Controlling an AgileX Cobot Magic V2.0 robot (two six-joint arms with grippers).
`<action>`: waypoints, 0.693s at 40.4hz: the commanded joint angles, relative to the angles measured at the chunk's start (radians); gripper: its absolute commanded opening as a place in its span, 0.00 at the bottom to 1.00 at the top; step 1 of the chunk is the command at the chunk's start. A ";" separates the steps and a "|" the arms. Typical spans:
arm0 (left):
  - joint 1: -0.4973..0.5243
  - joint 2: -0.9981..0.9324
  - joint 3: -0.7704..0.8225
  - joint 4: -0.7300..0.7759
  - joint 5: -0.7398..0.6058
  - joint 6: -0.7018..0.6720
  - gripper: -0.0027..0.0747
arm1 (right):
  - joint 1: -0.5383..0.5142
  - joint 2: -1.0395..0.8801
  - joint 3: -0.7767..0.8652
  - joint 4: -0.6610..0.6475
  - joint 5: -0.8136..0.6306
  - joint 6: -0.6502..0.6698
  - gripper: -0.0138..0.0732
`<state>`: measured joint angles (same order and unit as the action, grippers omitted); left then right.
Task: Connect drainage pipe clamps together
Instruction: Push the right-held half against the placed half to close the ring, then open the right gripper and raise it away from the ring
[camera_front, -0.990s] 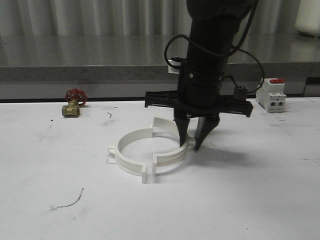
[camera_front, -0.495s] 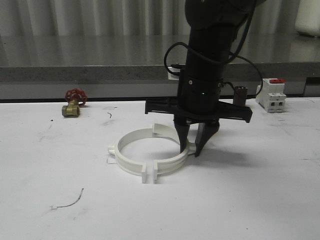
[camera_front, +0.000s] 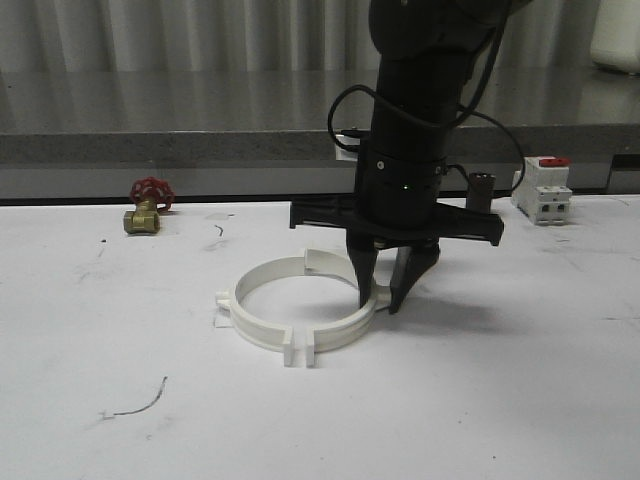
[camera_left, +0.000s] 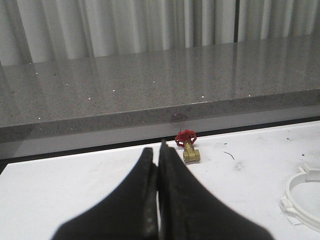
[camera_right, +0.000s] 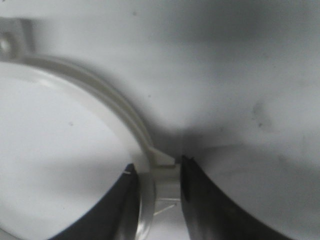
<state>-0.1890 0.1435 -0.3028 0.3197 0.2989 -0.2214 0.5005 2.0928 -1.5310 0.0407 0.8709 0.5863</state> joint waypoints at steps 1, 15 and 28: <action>-0.006 0.010 -0.028 0.005 -0.082 0.004 0.01 | -0.002 -0.038 -0.018 -0.001 0.001 0.001 0.51; -0.006 0.010 -0.028 0.005 -0.082 0.004 0.01 | -0.002 -0.060 -0.018 -0.001 0.001 0.043 0.75; -0.006 0.010 -0.028 0.005 -0.082 0.004 0.01 | -0.002 -0.231 -0.018 -0.050 0.095 0.015 0.73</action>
<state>-0.1890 0.1435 -0.3028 0.3197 0.2989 -0.2214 0.5029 1.9773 -1.5260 0.0158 0.9460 0.6278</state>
